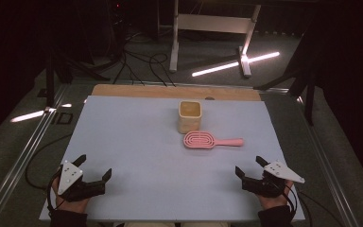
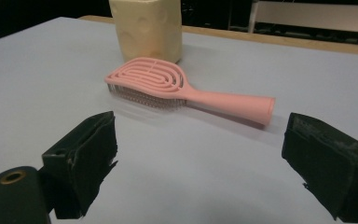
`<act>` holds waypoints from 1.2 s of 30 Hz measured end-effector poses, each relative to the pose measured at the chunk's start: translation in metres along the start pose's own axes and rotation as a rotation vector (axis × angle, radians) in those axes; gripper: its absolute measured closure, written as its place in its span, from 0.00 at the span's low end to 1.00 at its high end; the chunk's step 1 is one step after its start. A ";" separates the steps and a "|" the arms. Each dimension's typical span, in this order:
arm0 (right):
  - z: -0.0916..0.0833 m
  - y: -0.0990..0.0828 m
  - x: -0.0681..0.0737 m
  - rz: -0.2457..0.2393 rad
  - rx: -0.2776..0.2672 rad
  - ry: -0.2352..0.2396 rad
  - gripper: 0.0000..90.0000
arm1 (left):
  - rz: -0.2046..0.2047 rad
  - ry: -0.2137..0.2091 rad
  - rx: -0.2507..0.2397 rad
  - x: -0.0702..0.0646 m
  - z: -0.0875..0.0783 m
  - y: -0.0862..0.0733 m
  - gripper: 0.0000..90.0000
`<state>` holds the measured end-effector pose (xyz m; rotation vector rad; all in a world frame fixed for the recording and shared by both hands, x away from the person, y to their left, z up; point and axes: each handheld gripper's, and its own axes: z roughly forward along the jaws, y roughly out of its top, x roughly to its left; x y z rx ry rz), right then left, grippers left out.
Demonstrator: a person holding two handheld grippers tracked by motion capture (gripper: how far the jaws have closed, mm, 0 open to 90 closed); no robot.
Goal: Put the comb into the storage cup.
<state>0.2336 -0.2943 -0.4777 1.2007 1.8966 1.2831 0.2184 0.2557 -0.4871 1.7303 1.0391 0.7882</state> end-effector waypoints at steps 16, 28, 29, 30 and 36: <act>0.001 0.002 -0.003 0.019 0.025 0.008 0.11 | 0.008 0.004 0.002 -0.003 0.002 -0.001 0.01; 0.011 0.006 -0.003 0.059 0.135 0.096 0.09 | 0.007 0.008 0.008 -0.004 0.004 -0.002 0.01; 0.011 0.006 -0.003 0.059 0.135 0.096 0.09 | 0.007 0.008 0.008 -0.004 0.004 -0.002 0.01; 0.011 0.007 -0.003 0.057 0.138 0.099 0.09 | 0.007 0.007 0.009 -0.004 0.004 -0.002 0.01; 0.009 0.020 -0.003 0.059 0.120 0.120 0.09 | 0.004 0.012 0.012 -0.005 0.004 -0.003 0.01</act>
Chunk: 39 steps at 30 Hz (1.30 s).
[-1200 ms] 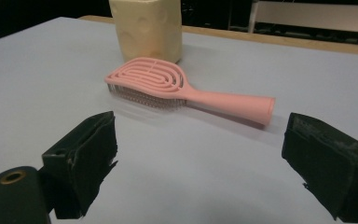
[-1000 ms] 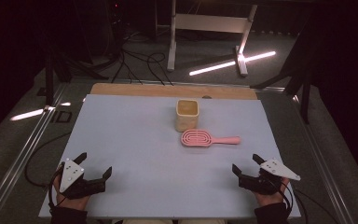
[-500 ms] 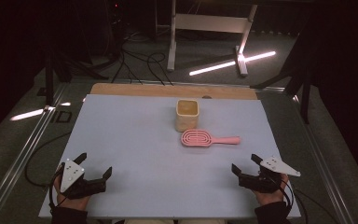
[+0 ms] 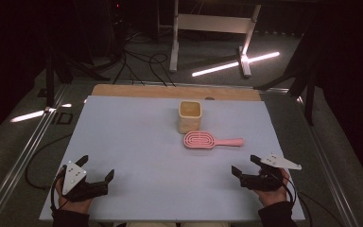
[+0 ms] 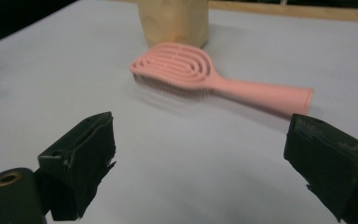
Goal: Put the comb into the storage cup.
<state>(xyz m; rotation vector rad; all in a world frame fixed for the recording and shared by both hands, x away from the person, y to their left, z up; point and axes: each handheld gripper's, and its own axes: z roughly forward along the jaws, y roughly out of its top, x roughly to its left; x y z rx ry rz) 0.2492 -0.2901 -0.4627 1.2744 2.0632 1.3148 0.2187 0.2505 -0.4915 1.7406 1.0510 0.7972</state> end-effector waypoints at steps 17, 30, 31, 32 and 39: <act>0.016 0.070 0.003 -0.116 0.103 0.028 0.10 | -0.006 0.008 -0.008 0.001 -0.001 0.000 0.00; 0.037 0.104 0.005 -0.176 0.167 0.048 0.10 | -0.006 0.008 -0.006 0.001 -0.001 -0.001 0.00; 0.039 0.110 0.003 -0.190 0.178 0.040 0.10 | -0.006 0.008 -0.006 0.001 0.000 -0.001 0.00; 0.039 0.110 0.003 -0.190 0.178 0.040 0.10 | -0.006 0.008 -0.006 0.001 0.000 -0.001 0.00; 0.055 0.130 -0.009 -0.213 0.204 0.053 0.10 | -0.004 0.008 -0.005 0.001 0.000 -0.001 0.00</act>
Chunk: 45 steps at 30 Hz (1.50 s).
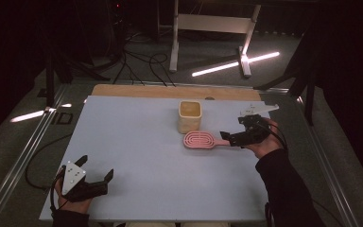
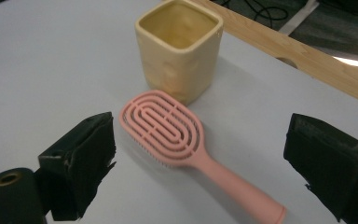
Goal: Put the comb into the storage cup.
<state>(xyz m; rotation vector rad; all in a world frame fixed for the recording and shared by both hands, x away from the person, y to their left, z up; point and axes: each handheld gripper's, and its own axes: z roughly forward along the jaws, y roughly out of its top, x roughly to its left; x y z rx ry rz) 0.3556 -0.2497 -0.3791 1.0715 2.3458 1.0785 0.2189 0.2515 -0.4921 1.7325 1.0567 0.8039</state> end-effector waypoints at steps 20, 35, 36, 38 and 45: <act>0.048 0.014 -0.026 -0.071 0.117 0.004 0.10 | 0.001 -0.003 0.005 0.000 0.001 -0.001 0.00; 0.095 -0.004 -0.021 -0.181 0.358 0.063 0.14 | 0.005 -0.002 0.007 0.000 0.000 -0.001 0.00; 0.096 -0.005 -0.021 -0.194 0.371 0.064 0.14 | 0.006 -0.002 0.007 0.000 0.000 -0.001 0.00; 0.099 -0.007 -0.020 -0.196 0.386 0.079 0.14 | 0.005 -0.002 0.007 0.000 0.000 -0.001 0.00; 0.107 -0.016 -0.022 -0.219 0.438 0.103 0.16 | 0.005 -0.002 0.008 0.000 0.001 -0.001 0.00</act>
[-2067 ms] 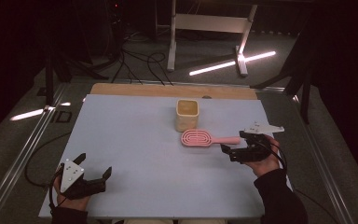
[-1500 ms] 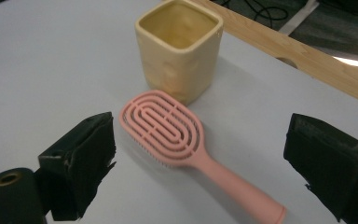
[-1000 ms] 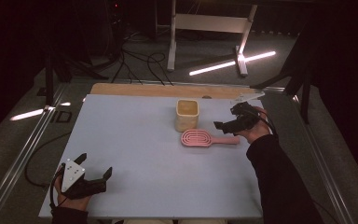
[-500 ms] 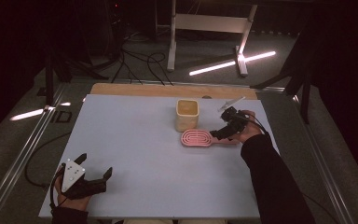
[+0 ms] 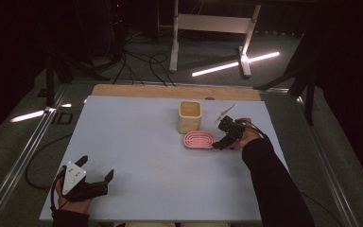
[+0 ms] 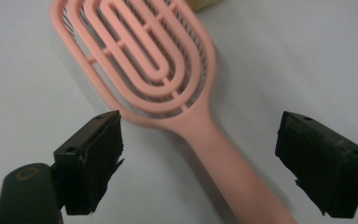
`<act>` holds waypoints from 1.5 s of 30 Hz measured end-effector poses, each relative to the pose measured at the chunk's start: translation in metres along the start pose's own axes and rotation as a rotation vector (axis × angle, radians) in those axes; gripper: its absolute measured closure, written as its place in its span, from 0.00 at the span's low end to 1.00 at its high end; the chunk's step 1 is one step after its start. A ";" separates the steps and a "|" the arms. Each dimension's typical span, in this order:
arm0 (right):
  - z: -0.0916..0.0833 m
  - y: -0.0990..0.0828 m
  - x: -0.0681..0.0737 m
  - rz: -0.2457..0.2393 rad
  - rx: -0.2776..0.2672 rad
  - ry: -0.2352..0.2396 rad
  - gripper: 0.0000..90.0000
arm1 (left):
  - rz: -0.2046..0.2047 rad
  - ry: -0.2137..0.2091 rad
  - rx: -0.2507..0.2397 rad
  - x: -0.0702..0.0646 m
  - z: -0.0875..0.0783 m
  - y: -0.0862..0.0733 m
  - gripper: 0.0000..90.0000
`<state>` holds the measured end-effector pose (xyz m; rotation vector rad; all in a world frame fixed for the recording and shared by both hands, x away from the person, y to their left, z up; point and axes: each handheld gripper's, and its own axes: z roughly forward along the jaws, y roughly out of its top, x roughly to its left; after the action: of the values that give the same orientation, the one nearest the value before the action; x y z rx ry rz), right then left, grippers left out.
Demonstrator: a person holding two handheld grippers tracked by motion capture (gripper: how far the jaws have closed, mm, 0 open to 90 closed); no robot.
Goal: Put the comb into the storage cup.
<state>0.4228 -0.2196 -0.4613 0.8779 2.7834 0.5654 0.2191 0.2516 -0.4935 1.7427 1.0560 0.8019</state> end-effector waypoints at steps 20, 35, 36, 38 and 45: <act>0.023 -0.005 0.008 -0.166 0.108 -0.039 0.51 | 0.000 0.001 0.003 0.000 0.000 0.000 0.00; 0.032 -0.001 0.010 -0.284 0.128 -0.043 0.67 | 0.002 -0.001 0.002 0.000 0.000 0.000 0.00; 0.032 -0.001 0.010 -0.284 0.128 -0.043 0.67 | 0.005 0.000 0.003 0.000 0.000 0.000 0.00; 0.032 -0.001 0.012 -0.297 0.131 -0.047 0.68 | 0.006 0.001 0.004 0.000 0.000 0.000 0.00; 0.030 -0.003 0.018 -0.345 0.145 -0.056 0.73 | 0.005 0.003 0.005 0.000 0.000 -0.001 0.00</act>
<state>0.4149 -0.2017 -0.4910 0.4099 2.8575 0.2815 0.2190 0.2513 -0.4942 1.7500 1.0565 0.8058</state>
